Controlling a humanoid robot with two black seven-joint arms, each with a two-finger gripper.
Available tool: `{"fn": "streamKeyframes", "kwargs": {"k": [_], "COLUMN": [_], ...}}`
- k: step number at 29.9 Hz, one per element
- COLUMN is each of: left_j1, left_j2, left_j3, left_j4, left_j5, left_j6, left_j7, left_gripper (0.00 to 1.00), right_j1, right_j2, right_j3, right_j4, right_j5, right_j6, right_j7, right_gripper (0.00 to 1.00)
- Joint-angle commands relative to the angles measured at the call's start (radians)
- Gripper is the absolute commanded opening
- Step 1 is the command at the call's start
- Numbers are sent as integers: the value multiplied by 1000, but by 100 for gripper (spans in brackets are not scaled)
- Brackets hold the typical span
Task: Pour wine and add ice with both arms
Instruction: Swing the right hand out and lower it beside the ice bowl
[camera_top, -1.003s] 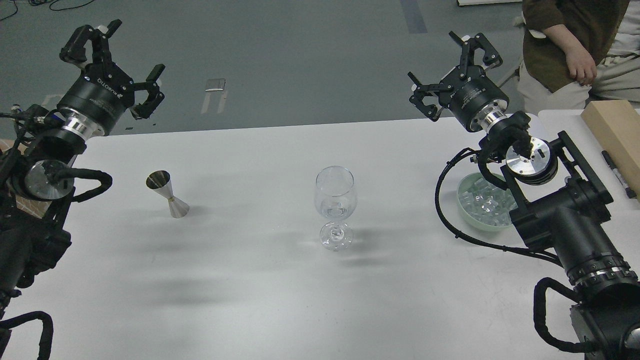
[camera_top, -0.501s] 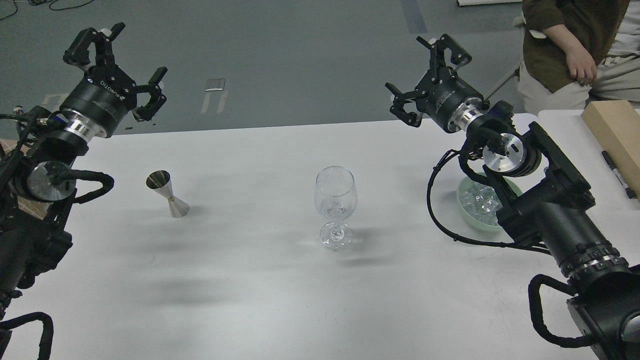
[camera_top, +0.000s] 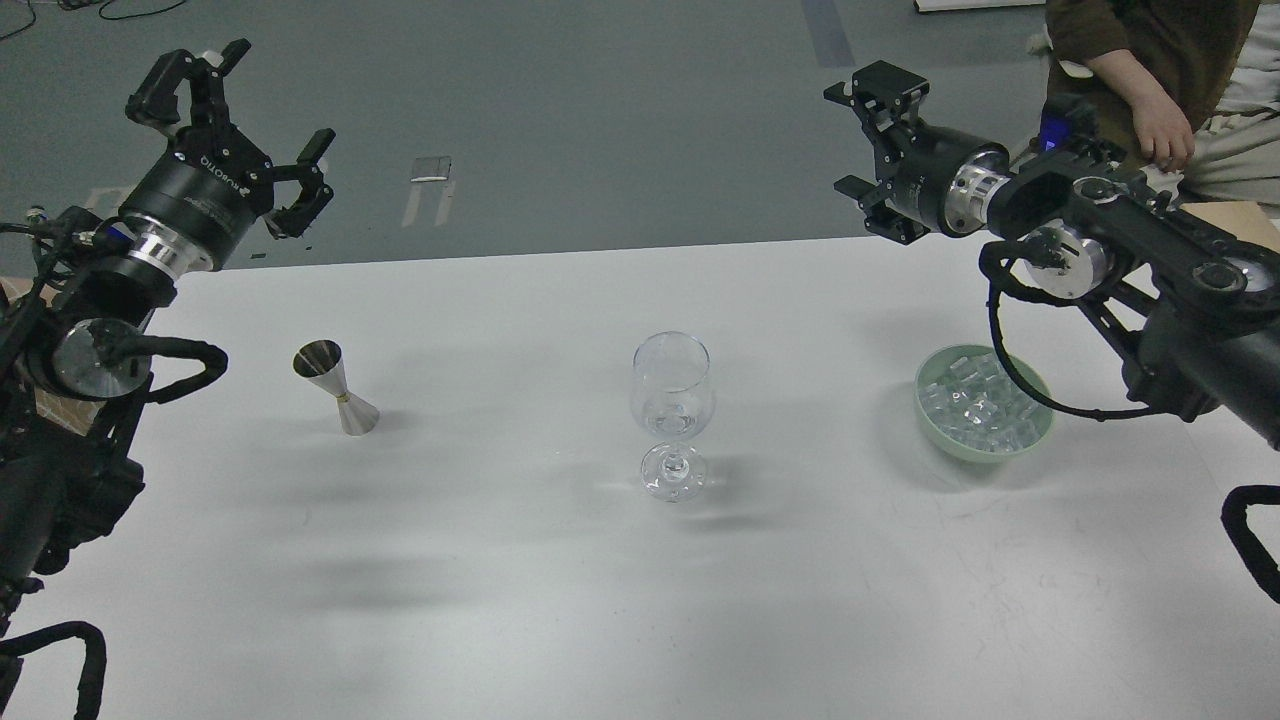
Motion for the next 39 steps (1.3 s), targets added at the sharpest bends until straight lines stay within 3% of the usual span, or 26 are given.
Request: {"fn": "streamKeyframes", "kwargs": {"k": [1,8,19,29,36,39], "left_j1": [-1,-1,2,1,1,1], "left_j2": [1,1,-2,-10,-11,-11], "left_j3": [0,1,0,0,1,1], "left_j4": [-3,-3,-11,-13,-13,-13], "left_j5": [0,0,1,1,1,1], "left_j6": [0,0,0,0,0,0], "left_j7": [0,0,0,0,0,0], "left_gripper": [98,98,98,98,98,98], "right_j1": [25,48,30,-36,-114,-128], "right_j2": [-49,-200,-504,-616,-624,-636], "right_j3": [-84,-217,-293,-297,-297,-297], "right_j4": [3,134,507,628,647,671], "right_j5": [-73,-229,-468,-640,-697,-714], "right_j6": [0,1,9,1,1,1], "right_j7": [0,-1,-14,-7,3,42], "right_gripper": [98,100,99,97,97,96]}}
